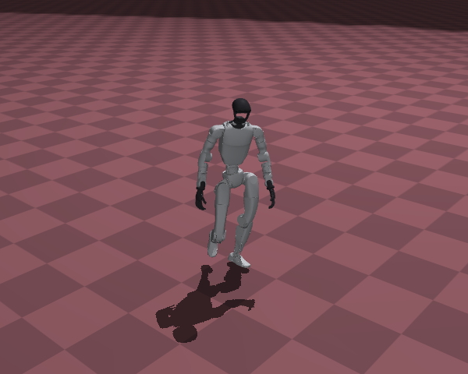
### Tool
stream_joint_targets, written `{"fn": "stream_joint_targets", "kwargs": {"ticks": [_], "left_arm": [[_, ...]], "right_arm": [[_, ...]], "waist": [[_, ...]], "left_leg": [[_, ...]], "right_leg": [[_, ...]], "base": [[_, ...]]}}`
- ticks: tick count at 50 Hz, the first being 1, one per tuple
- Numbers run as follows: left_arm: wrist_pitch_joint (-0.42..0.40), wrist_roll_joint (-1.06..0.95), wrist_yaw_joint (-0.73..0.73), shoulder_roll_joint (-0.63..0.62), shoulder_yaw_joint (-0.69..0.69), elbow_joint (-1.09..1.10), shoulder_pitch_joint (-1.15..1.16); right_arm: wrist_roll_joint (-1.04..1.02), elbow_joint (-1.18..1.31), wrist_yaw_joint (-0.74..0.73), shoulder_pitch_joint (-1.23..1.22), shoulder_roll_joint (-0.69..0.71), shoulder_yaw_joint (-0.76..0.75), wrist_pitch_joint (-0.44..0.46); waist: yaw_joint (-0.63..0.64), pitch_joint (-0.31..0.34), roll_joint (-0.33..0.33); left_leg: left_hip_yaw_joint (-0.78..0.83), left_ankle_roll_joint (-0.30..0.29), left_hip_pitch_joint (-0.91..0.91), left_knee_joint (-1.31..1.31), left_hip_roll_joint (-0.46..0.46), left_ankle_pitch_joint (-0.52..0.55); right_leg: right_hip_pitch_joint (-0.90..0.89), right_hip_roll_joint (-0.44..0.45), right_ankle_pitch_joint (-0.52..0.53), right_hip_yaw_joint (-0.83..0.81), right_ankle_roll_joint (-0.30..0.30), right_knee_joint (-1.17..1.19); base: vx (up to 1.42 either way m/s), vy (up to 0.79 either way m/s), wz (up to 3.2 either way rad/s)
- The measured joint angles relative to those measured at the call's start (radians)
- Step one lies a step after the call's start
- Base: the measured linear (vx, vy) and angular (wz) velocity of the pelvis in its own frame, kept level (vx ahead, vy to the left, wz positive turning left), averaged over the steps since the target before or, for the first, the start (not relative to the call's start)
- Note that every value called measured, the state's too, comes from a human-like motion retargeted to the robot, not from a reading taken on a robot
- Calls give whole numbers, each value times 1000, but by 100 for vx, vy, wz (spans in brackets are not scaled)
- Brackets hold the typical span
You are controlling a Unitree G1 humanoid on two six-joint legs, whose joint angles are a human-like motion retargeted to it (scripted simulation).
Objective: Run
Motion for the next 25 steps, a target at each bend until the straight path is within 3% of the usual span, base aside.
{"fn": "stream_joint_targets", "kwargs": {"ticks": [5, 14, 15, 20, 25], "left_arm": [[-68, -66, 92, 42, 39, -168, -130], [-128, -44, 124, 58, 49, -390, -181], [-127, -37, 119, 54, 53, -399, -175], [-99, 1, 96, -16, 57, -332, -67], [-41, 73, 52, -105, 68, -107, 92]], "right_arm": [[-70, -24, -7, 55, -20, 3, -16], [-202, -72, -23, 86, -18, 59, -18], [-217, -68, -24, 78, -15, 65, -15], [-276, -32, -40, 53, 16, 95, -5], [-288, 28, -52, 5, 51, 123, -3]], "waist": [[-3, -3, 1], [68, -15, 76], [80, -12, 103], [121, -17, 99], [142, 9, 125]], "left_leg": [[-53, -21, 112, -123, -31, 27], [-97, -38, 262, -237, 32, 4], [-98, -39, 272, -230, 61, -15], [-127, -12, 304, -149, 53, -98], [-120, -13, 261, 137, 108, -231]], "right_leg": [[-26, 21, -49, -29, 23, -204], [52, 234, 0, -87, 109, -800], [93, 278, 25, -107, 107, -882], [142, 267, -38, -96, 68, -852], [235, 300, -102, -103, 19, -850]], "base": [[32, -3, 38], [28, -4, 16], [28, -4, 6], [26, -6, 16], [23, -7, 12]]}}
